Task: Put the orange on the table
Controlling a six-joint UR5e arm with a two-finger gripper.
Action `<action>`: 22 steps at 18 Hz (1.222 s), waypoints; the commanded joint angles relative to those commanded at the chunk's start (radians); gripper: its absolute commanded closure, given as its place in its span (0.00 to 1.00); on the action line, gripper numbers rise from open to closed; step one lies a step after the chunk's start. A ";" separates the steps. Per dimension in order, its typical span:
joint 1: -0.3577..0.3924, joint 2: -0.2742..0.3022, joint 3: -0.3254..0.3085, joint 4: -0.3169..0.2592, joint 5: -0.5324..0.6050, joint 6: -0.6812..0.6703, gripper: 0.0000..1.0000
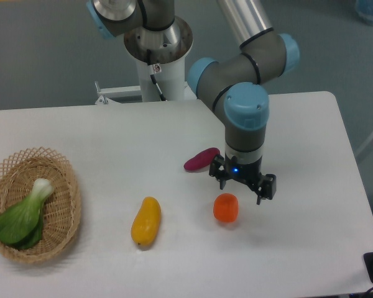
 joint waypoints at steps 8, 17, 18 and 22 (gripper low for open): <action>0.040 -0.023 0.065 -0.083 0.000 0.049 0.00; 0.054 -0.012 0.069 -0.137 0.003 0.158 0.00; 0.055 -0.011 0.065 -0.135 0.003 0.173 0.00; 0.054 -0.009 0.057 -0.134 0.006 0.176 0.00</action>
